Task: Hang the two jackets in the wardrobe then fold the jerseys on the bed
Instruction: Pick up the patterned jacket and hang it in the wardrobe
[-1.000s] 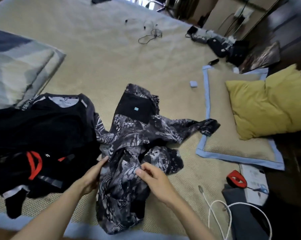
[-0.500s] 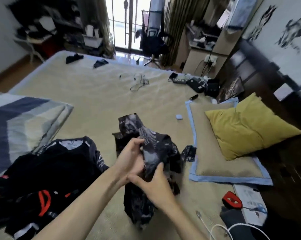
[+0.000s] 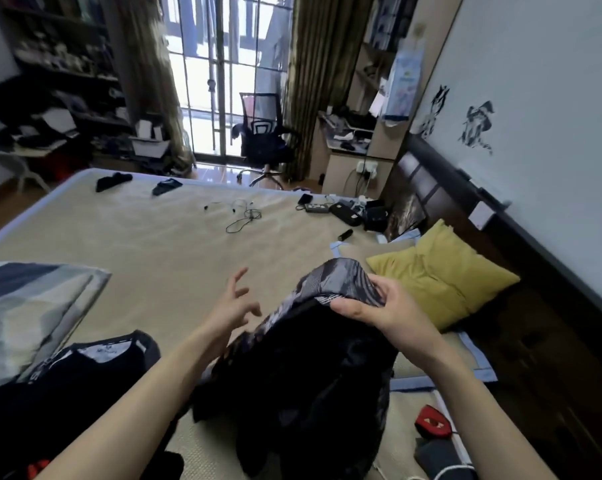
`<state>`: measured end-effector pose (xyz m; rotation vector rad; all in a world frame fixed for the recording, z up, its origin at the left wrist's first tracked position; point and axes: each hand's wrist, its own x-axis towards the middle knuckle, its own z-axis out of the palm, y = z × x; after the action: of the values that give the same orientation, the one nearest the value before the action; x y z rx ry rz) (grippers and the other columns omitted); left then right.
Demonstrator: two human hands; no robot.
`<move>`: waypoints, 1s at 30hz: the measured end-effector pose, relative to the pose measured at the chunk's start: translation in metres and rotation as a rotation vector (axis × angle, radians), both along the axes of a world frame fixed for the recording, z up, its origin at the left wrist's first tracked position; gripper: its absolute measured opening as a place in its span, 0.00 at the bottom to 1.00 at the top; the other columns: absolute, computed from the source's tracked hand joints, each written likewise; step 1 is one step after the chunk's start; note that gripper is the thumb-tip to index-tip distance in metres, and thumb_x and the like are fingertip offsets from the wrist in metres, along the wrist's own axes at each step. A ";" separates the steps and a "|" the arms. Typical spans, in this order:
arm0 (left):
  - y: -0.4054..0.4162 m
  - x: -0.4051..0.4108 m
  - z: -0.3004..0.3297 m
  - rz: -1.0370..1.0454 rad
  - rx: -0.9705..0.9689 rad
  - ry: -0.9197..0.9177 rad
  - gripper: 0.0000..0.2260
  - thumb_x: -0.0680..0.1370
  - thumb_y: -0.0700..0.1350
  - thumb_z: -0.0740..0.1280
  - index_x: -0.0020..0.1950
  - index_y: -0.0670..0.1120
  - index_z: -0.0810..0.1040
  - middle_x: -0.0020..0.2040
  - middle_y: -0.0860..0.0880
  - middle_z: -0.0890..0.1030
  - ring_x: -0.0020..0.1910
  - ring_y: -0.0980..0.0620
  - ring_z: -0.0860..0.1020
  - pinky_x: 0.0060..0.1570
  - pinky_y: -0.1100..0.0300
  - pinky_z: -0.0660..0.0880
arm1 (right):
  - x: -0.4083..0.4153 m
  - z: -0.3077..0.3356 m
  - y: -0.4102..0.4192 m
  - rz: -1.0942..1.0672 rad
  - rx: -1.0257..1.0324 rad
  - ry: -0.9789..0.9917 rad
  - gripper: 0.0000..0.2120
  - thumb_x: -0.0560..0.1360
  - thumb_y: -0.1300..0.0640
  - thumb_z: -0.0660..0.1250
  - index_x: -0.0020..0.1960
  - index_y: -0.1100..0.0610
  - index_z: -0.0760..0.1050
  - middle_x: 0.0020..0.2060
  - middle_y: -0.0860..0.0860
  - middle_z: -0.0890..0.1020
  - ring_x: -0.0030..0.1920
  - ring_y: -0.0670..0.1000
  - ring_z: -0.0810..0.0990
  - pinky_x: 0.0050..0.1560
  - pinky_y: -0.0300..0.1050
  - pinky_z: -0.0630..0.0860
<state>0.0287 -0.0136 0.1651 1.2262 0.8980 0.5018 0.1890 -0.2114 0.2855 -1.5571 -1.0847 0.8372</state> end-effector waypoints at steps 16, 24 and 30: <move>-0.041 0.007 0.067 -0.397 0.243 -0.131 0.11 0.77 0.54 0.69 0.47 0.49 0.87 0.45 0.55 0.87 0.45 0.57 0.82 0.44 0.69 0.77 | 0.092 0.045 -0.057 -0.348 -0.233 -1.112 0.20 0.77 0.35 0.64 0.49 0.49 0.85 0.38 0.48 0.85 0.39 0.49 0.82 0.39 0.52 0.76; -0.015 -0.020 0.138 -0.159 0.554 0.045 0.11 0.84 0.48 0.60 0.48 0.44 0.77 0.45 0.51 0.76 0.46 0.55 0.74 0.45 0.66 0.69 | 0.115 0.001 0.003 -0.141 -0.010 -0.738 0.13 0.79 0.43 0.67 0.40 0.50 0.77 0.32 0.43 0.78 0.36 0.37 0.77 0.36 0.40 0.68; -0.056 -0.059 0.132 0.085 0.627 0.225 0.10 0.84 0.46 0.61 0.52 0.51 0.82 0.46 0.64 0.85 0.47 0.67 0.80 0.51 0.73 0.72 | 0.102 -0.027 0.048 0.174 0.113 -0.473 0.20 0.73 0.36 0.71 0.42 0.54 0.82 0.35 0.47 0.85 0.37 0.37 0.77 0.42 0.51 0.77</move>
<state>-0.0299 -0.0698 0.2969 1.8455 1.0228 0.7587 0.2907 -0.1636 0.2587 -1.6223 -1.5972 0.5159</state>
